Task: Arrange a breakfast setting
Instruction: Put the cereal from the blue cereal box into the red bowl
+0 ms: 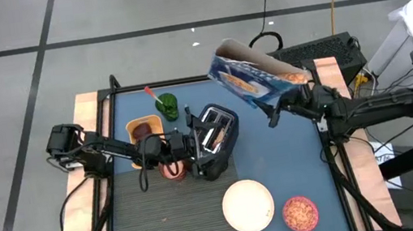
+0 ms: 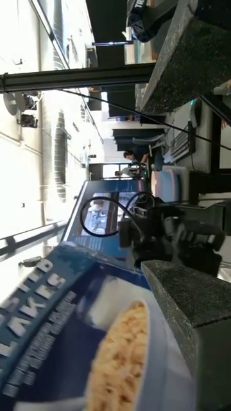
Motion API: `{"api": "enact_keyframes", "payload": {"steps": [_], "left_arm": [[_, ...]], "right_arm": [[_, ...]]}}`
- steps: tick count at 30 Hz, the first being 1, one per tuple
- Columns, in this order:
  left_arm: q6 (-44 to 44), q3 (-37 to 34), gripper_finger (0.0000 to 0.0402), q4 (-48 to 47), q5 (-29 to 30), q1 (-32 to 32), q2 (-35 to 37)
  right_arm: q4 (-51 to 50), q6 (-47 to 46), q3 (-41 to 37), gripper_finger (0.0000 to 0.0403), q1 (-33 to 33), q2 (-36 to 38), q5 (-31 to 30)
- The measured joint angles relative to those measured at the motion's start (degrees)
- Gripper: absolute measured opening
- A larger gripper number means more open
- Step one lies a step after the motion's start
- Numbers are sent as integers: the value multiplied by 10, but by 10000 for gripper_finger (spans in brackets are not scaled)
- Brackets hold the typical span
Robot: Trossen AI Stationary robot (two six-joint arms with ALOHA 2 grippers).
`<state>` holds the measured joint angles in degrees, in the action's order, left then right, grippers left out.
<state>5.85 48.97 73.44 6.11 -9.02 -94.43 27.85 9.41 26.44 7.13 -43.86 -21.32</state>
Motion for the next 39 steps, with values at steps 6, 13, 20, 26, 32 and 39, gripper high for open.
{"api": "enact_keyframes", "payload": {"steps": [6, 13, 20, 26, 32, 39], "left_arm": [[-1, 0, 395, 0, 0, 0, 0], [-1, 0, 395, 0, 0, 0, 0], [-1, 0, 395, 0, 0, 0, 0], [-1, 0, 395, 0, 0, 0, 0], [-1, 0, 395, 0, 0, 0, 0], [-1, 0, 395, -3, 0, 0, 0]], "right_arm": [[17, -16, -68, 295, 13, 0, -57], [66, -65, -147, 295, 32, 0, -57], [93, -87, -216, 295, 45, 0, -58], [96, -115, -247, 295, 45, 0, -60], [89, -118, -251, 295, 46, -1, -60], [74, -144, -252, 295, 45, -1, -59]]}}
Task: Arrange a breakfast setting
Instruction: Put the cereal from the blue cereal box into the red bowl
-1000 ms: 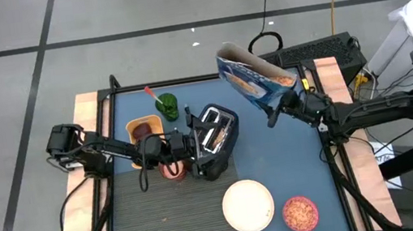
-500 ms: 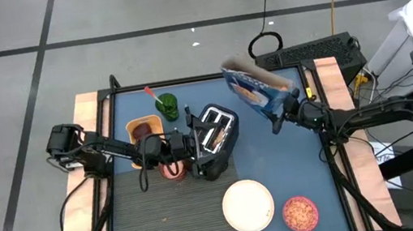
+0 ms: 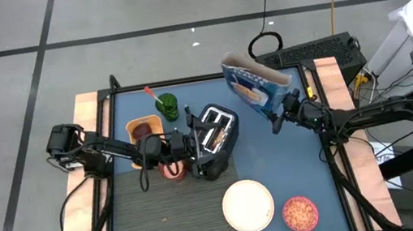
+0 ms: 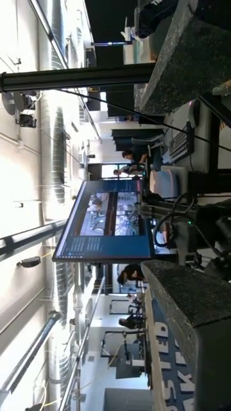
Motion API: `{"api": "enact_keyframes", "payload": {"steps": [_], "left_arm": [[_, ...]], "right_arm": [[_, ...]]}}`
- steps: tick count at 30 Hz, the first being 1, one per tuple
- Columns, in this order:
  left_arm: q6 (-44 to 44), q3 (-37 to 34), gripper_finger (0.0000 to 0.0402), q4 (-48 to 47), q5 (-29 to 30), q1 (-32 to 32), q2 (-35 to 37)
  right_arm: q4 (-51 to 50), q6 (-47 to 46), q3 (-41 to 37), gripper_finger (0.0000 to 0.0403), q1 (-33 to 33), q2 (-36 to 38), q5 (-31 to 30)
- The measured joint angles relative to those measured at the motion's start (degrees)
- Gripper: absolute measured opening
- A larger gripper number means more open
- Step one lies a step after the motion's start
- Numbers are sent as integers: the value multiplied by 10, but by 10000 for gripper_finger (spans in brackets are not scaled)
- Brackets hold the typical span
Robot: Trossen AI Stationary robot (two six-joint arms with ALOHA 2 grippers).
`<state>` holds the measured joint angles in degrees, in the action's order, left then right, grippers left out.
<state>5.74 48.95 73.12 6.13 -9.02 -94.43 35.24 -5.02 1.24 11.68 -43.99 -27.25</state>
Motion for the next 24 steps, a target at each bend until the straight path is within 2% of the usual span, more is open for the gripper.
{"api": "enact_keyframes", "payload": {"steps": [9, 24], "left_arm": [[0, 0, 395, 0, 0, 0, 0], [0, 0, 395, -1, 0, 0, 0]], "right_arm": [[-96, -48, -1, 295, 0, -1, 1], [-142, -48, -1, 300, 0, 0, 2]]}}
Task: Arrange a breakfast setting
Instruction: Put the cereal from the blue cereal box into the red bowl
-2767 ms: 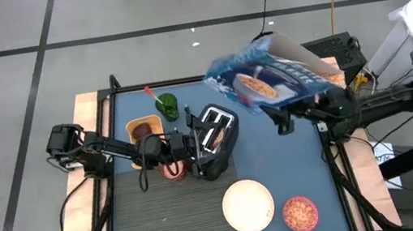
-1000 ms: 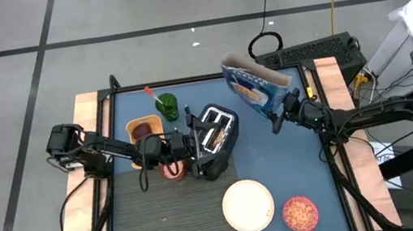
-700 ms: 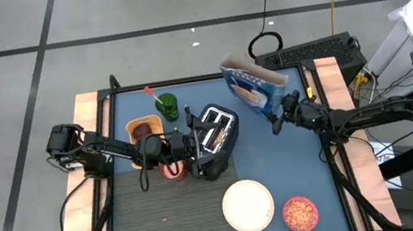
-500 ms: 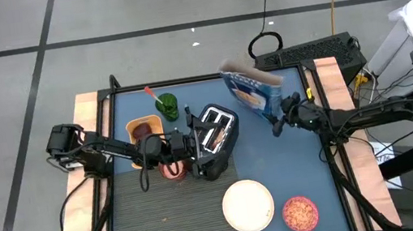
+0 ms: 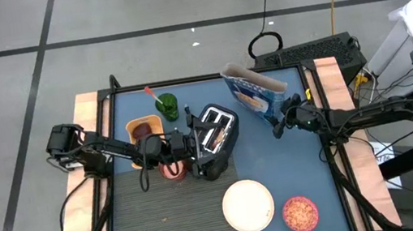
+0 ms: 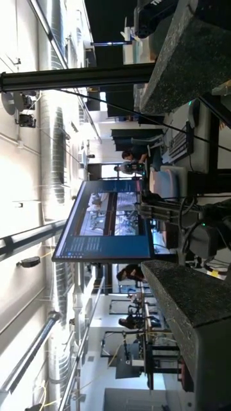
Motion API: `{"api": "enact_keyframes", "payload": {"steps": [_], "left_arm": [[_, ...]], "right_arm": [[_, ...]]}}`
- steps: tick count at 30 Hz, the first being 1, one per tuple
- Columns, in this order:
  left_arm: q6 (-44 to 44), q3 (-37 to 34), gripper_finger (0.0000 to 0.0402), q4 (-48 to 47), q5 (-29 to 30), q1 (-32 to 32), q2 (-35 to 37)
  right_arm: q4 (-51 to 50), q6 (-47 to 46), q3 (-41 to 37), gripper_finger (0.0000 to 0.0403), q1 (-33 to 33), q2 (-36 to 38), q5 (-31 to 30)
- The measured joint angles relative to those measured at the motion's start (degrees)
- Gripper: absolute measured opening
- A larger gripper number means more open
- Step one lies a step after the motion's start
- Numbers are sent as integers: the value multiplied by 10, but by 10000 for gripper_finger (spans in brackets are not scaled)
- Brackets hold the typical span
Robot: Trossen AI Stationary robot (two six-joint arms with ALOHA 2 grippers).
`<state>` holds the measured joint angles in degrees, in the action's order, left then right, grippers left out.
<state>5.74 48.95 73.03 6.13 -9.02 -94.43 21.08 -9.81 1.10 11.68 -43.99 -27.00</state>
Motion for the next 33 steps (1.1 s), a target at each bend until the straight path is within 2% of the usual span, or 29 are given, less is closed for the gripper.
{"api": "enact_keyframes", "payload": {"steps": [15, 21, 24, 26, 33], "left_arm": [[0, 0, 395, 0, 0, 0, 0], [0, 0, 395, 0, 0, 0, 0], [0, 0, 395, 0, 0, 0, 0], [0, 0, 395, 0, 0, 0, 0], [-1, 0, 395, 0, 0, 0, 0]], "right_arm": [[0, 6, 0, 322, 0, 0, 0], [0, -3, 0, 370, 0, 0, -2], [-1, -24, 0, 394, 0, 0, -34], [-3, -24, 0, 397, 0, 0, -49], [-1, -13, 0, 397, 0, 0, -45]]}}
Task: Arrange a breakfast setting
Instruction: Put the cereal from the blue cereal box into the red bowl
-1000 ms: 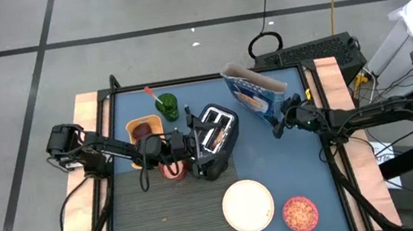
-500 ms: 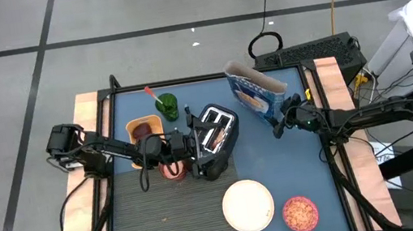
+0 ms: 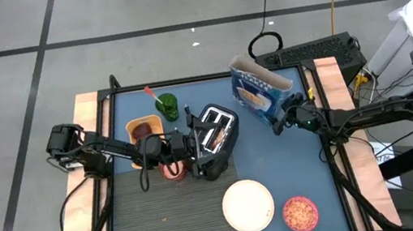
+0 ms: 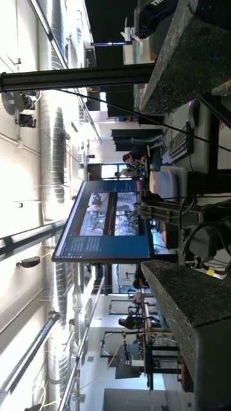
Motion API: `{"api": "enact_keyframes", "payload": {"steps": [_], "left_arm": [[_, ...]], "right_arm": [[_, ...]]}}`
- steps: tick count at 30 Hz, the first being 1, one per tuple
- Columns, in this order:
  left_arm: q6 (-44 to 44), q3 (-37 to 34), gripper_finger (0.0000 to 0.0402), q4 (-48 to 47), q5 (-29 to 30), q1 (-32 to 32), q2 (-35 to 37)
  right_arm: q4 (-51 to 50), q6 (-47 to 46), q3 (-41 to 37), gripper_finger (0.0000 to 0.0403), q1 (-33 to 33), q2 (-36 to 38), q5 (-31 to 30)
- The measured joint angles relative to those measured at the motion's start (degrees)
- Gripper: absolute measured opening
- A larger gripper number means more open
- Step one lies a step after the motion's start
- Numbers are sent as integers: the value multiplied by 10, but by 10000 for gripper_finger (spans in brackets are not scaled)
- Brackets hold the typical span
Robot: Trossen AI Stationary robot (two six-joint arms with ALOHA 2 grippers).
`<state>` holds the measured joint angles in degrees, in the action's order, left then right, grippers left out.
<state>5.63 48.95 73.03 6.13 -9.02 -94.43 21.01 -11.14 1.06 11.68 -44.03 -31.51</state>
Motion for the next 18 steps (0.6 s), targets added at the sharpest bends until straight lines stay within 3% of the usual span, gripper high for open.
{"api": "enact_keyframes", "payload": {"steps": [18], "left_arm": [[-1, 0, 395, 0, 0, 0, 0]], "right_arm": [[6, 2, 0, 399, 0, 0, -16]]}}
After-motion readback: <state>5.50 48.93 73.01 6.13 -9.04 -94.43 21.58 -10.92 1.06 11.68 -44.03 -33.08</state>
